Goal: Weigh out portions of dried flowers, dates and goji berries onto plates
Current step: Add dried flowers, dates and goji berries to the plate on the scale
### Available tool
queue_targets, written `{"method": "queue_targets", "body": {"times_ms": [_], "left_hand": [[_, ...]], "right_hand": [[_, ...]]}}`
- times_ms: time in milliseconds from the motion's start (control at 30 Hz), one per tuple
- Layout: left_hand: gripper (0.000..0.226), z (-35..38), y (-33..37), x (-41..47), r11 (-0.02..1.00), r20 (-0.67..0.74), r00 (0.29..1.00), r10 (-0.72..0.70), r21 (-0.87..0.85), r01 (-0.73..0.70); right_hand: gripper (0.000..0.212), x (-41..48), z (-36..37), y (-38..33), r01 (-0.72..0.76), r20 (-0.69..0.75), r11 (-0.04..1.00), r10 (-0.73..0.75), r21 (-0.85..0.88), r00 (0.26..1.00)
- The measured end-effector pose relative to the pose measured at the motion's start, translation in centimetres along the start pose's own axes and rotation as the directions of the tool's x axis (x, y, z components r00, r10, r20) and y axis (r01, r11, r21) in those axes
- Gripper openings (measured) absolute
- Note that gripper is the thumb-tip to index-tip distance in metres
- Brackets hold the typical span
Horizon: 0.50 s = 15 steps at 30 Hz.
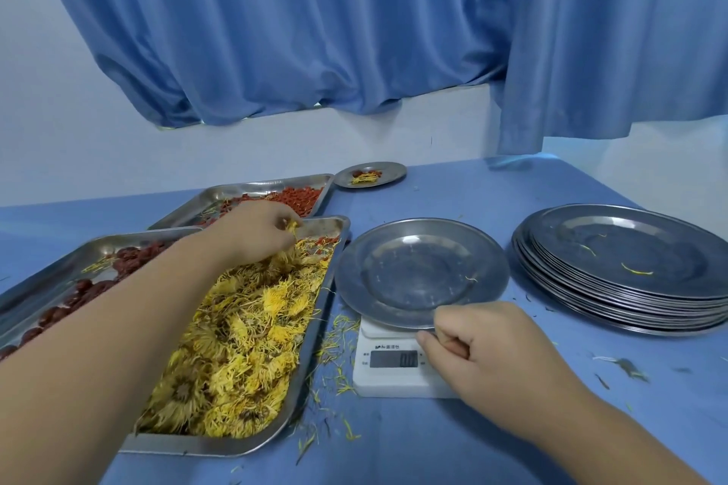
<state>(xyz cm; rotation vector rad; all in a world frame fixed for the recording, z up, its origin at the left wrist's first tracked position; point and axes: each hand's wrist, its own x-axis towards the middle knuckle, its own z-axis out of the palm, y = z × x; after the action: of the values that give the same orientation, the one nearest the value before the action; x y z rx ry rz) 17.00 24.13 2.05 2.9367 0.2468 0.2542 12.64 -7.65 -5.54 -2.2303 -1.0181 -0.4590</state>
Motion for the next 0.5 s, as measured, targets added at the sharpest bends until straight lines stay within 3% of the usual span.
{"method": "queue_targets", "body": {"times_ms": [167, 500], "left_hand": [[0.028, -2.6, 1.2, -1.7, 0.909, 0.037, 0.997, -0.06, -0.411, 0.07], [0.025, -1.2, 8.9, -3.5, 0.902, 0.13, 0.977, 0.168, -0.419, -0.1]], "right_hand": [[0.051, 0.0, -0.1, -0.3, 0.007, -0.018, 1.0, -0.007, 0.022, 1.0], [0.053, 0.1, -0.5, -0.3, -0.036, -0.034, 0.999, 0.038, 0.04, 0.999]]}}
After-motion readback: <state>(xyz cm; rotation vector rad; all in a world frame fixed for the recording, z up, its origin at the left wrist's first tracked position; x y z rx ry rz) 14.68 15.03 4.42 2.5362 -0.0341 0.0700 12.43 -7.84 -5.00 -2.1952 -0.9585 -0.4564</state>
